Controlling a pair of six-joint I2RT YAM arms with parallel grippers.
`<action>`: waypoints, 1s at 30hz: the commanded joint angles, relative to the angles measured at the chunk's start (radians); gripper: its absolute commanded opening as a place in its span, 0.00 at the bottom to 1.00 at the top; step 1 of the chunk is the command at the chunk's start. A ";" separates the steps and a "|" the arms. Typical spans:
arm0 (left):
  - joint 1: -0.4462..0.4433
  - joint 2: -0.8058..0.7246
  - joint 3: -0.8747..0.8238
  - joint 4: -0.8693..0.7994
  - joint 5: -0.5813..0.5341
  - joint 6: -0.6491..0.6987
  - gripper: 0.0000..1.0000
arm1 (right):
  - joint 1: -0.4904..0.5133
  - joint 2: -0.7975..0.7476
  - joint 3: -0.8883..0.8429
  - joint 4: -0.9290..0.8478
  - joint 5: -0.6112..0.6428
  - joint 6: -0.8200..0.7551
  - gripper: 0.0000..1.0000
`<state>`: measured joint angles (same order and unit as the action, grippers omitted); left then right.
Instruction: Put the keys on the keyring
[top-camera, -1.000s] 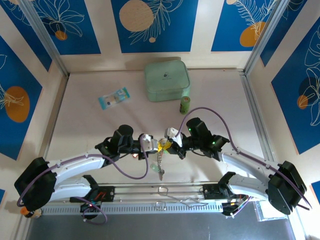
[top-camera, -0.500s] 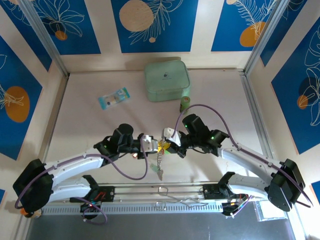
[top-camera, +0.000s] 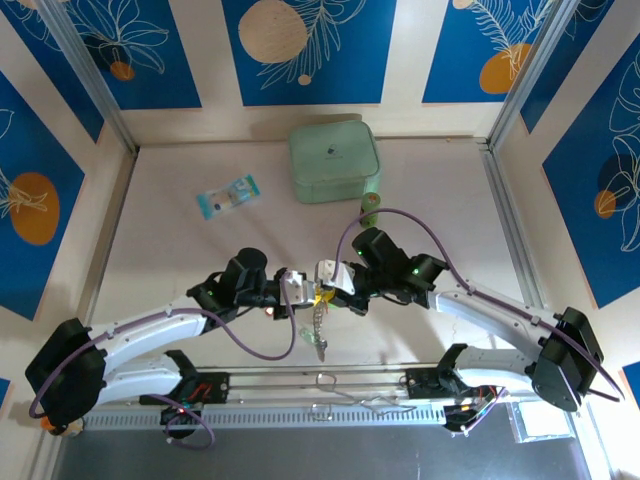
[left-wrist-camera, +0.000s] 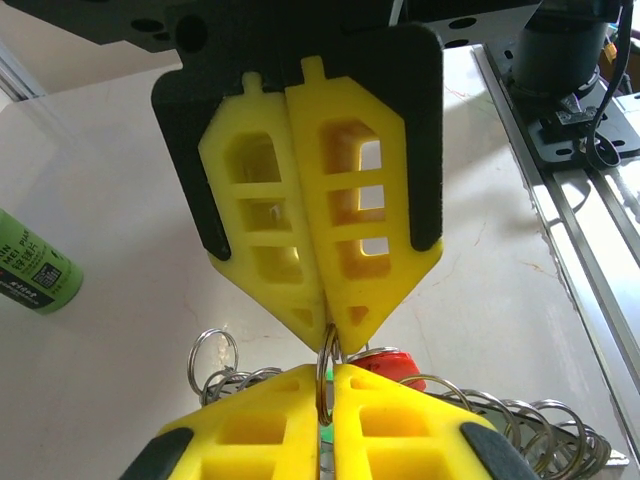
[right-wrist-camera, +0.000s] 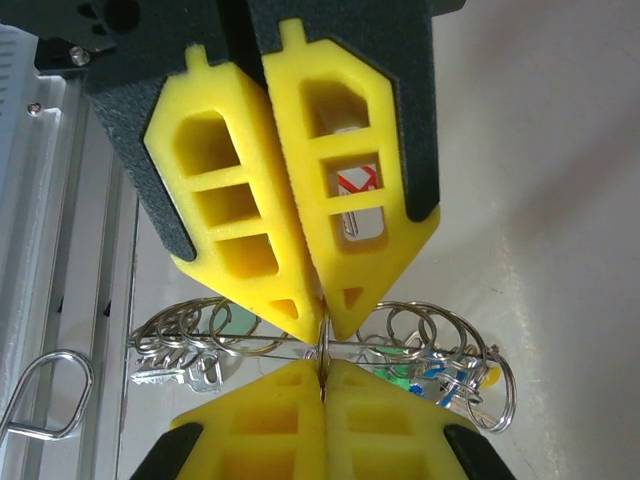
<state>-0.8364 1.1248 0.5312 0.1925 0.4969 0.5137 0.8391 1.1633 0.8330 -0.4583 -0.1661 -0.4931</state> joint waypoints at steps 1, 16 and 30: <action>-0.005 -0.004 0.015 0.001 0.032 0.005 0.04 | 0.015 0.001 0.040 0.052 -0.014 -0.016 0.00; -0.001 0.000 -0.029 0.132 0.013 -0.062 0.00 | -0.092 -0.181 -0.301 0.465 -0.128 0.273 0.32; 0.000 0.014 -0.040 0.185 0.026 -0.101 0.00 | -0.107 -0.155 -0.298 0.481 -0.181 0.270 0.27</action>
<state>-0.8364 1.1404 0.4995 0.3176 0.4973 0.4301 0.7372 0.9993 0.5293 -0.0013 -0.3103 -0.2325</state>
